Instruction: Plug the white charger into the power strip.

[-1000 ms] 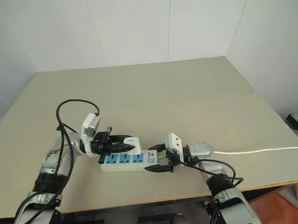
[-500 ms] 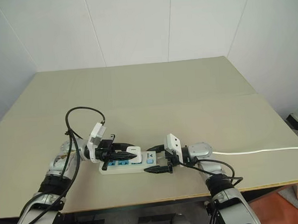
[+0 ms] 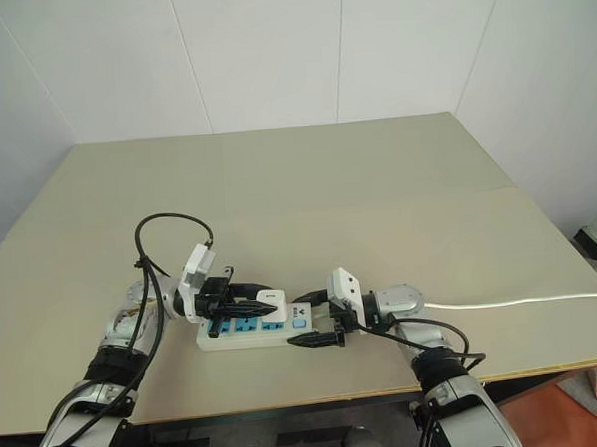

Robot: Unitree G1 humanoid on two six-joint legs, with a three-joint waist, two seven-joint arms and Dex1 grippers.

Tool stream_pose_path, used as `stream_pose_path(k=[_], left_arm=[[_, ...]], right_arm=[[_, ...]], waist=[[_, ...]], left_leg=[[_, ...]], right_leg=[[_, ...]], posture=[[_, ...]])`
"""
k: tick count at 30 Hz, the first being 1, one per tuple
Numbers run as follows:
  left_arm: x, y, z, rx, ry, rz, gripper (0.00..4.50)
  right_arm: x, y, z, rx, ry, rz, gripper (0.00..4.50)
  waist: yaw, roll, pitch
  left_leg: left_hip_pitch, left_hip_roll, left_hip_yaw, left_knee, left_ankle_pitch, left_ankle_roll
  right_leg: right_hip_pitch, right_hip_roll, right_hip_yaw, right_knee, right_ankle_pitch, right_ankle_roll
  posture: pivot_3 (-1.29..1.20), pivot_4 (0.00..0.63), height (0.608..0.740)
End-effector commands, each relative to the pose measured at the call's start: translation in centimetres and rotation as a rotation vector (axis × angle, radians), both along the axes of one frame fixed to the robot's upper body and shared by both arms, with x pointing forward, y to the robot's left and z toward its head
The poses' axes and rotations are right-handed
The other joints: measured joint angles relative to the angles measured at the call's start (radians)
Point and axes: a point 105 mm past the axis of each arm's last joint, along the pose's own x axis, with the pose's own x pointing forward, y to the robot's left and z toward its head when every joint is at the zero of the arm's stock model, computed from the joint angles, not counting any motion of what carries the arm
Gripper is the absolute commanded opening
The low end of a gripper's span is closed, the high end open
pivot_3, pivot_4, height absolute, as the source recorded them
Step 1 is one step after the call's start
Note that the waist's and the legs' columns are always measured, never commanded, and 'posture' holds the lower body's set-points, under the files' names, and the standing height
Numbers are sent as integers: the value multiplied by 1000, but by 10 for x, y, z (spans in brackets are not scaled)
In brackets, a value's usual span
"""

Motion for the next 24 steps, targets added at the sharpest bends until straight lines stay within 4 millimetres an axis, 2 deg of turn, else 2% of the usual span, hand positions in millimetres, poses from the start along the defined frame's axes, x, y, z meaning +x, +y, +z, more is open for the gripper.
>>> stream_pose_path(k=[1, 24], left_arm=[[-4, 2, -2, 30, -6, -25, 994], [-8, 6, -12, 41, -8, -11, 994]], right_arm=[[-7, 7, -3, -26, 4, 50, 3402], [-7, 9, -2, -16, -4, 50, 3402]], waist=[[0, 0, 0], [0, 0, -1]], left_leg=[[0, 0, 0, 0, 0, 0], [4, 0, 0, -2, 0, 0]], right_leg=[[0, 0, 0, 0, 0, 0], [3, 0, 0, -2, 0, 0]], posture=[[0, 150, 740], [0, 150, 740]])
